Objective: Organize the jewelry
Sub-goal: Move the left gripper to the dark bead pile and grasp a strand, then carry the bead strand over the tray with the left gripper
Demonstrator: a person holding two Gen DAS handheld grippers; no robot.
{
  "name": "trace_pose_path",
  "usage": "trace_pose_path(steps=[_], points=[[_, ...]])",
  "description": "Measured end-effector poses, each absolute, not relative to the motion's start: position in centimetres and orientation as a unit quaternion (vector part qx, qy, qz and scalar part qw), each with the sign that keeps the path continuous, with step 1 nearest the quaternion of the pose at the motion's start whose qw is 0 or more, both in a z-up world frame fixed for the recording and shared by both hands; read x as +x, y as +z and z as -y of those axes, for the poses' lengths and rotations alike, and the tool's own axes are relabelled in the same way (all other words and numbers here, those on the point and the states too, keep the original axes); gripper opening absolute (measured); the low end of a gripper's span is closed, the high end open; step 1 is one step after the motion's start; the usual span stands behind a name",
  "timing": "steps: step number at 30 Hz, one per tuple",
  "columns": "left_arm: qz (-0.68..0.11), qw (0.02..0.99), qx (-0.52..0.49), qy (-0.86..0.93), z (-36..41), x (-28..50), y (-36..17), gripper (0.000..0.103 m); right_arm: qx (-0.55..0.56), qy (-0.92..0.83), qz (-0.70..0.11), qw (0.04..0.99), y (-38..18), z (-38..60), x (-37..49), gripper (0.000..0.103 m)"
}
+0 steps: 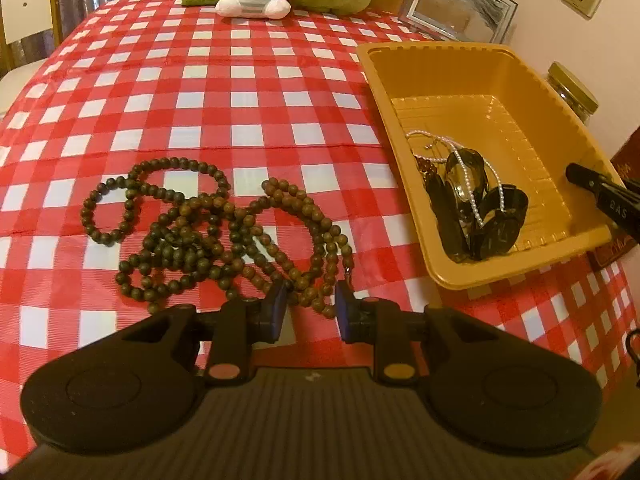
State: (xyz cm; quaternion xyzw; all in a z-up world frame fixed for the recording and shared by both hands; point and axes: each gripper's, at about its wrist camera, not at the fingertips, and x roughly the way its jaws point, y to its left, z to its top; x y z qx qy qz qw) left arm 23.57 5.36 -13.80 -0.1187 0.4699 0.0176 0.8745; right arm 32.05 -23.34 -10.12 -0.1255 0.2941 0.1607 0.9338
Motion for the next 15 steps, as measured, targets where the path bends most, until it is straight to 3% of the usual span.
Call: trace_pose_path(steps=[5,8,15], points=[[-0.464,0.879,-0.107,0.025,-4.83,24.28,-14.06,0.022,-0.126,0.161,-0.294,0.934,-10.18,23.36,32.05,0.004],[-0.468,0.878,-0.098,0.025,-4.64,24.50,-14.28,0.009,-0.125,0.161,-0.294,0.934,-10.22,23.37,32.00,0.004],[-0.465,0.879,-0.108,0.020,-5.03,23.97,-13.83,0.005,-0.125,0.161,-0.294,0.934,-10.21,23.36,32.01,0.004]])
